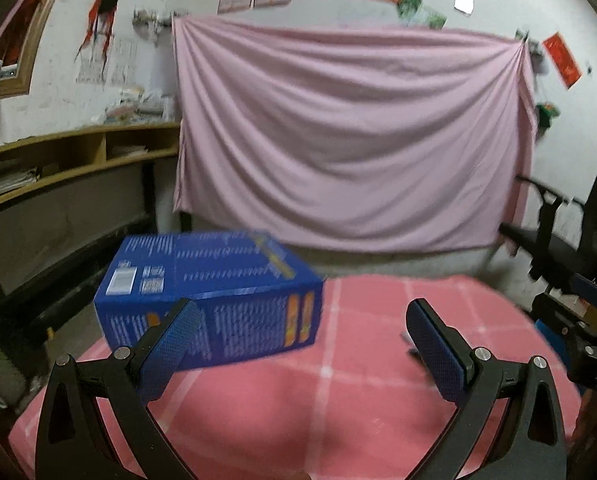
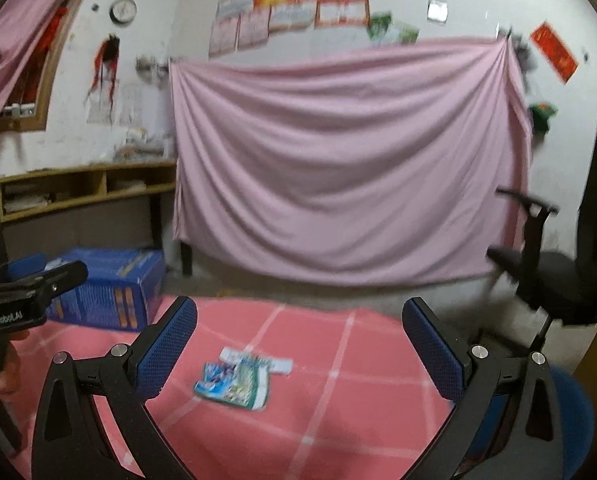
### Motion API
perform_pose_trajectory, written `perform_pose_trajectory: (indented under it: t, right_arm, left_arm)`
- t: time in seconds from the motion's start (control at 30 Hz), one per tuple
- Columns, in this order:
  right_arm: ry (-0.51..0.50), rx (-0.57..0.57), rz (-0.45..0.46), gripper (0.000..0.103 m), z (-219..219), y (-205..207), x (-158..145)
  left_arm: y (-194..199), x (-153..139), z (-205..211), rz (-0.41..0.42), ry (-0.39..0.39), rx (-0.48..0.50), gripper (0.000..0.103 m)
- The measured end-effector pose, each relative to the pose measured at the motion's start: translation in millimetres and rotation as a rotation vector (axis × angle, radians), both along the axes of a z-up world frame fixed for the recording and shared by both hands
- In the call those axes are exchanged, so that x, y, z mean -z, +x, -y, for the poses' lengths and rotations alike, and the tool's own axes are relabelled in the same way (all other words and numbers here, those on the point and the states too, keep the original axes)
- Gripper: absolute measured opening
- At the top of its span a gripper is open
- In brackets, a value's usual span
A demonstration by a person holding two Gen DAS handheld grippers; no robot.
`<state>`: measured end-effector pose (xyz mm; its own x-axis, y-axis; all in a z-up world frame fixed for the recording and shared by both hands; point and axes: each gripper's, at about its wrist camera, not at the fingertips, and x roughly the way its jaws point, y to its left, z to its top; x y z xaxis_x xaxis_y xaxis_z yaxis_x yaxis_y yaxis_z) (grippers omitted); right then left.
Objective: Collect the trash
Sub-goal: 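Grasp the blue-green snack bag with the right tool while the left tool grasps the white tube sachet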
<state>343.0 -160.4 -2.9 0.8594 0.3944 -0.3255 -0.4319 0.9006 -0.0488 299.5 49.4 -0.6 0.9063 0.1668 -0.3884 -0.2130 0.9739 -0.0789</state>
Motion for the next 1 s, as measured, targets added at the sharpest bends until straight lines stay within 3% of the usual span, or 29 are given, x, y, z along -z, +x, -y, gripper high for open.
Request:
perform_pose_trajectory:
  t: [0.13, 0.43, 0.57, 0.73, 0.77, 1.0]
  right_arm:
    - [-0.067, -0.021, -0.151, 0.103, -17.5, 20.5, 19.8]
    - [-0.164, -0.107, -0.369, 0.103, -48.9, 45.6, 49.1]
    - [-0.204, -0.122, -0.44, 0.101, -56.7, 54.3, 60.5]
    - [-0.216, -0.135, -0.495, 0.078, -57.2, 57.1, 67.6]
    - [-0.213, -0.139, -0.504, 0.069, -56.0, 58.0, 67.7]
    - [-0.21, -0.132, -0.515, 0.067, -37.3, 51.0, 63.0]
  left_arm:
    - [9.0, 9.9, -6.0, -0.07, -0.036, -0.011, 0.102]
    - [26.6, 35.0, -21.1, -0.225, -0.099, -0.093, 0.102]
    - [32.9, 43.2, -21.4, -0.272, -0.129, -0.085, 0.102]
    - [37.9, 49.7, -17.5, -0.31, -0.161, -0.044, 0.102]
    - [38.7, 49.9, -15.5, -0.316, -0.164, -0.035, 0.102]
    - [46.7, 56.2, -1.9, -0.359, -0.181, 0.061, 0.101]
